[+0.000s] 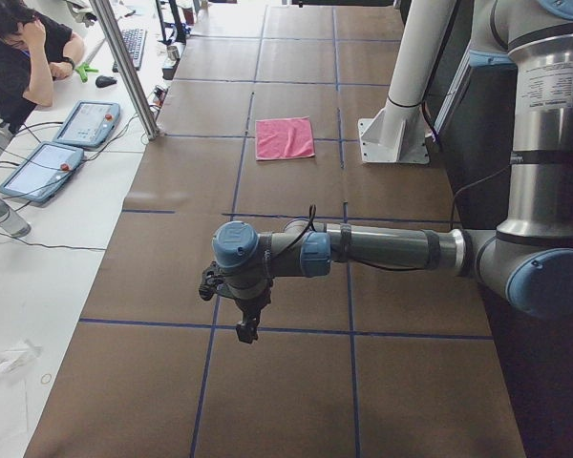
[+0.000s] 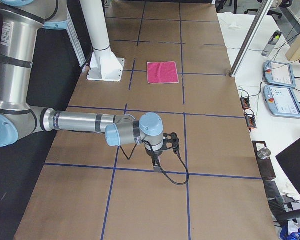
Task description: Fold towel twice with both arms
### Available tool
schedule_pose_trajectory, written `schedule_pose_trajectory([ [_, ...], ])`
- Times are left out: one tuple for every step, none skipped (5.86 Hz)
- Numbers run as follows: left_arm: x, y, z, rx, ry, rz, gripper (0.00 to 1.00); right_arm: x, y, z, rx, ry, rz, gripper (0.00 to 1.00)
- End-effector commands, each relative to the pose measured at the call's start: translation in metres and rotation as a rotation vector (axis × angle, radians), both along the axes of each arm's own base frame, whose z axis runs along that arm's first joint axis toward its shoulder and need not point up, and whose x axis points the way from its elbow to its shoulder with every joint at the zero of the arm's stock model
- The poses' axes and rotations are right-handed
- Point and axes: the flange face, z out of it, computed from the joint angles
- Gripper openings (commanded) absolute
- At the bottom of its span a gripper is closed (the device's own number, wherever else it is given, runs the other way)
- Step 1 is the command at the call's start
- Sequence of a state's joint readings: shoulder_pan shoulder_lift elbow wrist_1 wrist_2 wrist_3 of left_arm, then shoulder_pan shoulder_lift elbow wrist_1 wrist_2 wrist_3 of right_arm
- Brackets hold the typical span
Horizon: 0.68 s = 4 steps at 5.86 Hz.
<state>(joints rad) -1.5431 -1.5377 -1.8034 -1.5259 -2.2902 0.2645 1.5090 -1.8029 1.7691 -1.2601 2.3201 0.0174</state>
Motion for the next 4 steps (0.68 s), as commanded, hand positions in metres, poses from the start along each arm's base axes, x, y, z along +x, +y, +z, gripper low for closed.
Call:
schedule_pose_trajectory([
  [0.003,-0.013,-0.046,0.298,0.011,0.002,1.00,-0.029,-0.012,-0.031,0.213,-0.040,-0.066,1.00],
  [0.013,-0.027,-0.064,0.374,0.027,0.006,1.00,-0.048,-0.032,-0.057,0.236,-0.084,-0.081,1.00],
  [0.032,-0.029,-0.083,0.246,0.154,-0.089,1.00,-0.074,-0.048,-0.089,0.243,-0.130,-0.095,1.00],
  [0.068,-0.028,-0.105,0.259,0.240,-0.056,1.00,-0.110,-0.057,-0.113,0.156,-0.173,-0.042,1.00],
])
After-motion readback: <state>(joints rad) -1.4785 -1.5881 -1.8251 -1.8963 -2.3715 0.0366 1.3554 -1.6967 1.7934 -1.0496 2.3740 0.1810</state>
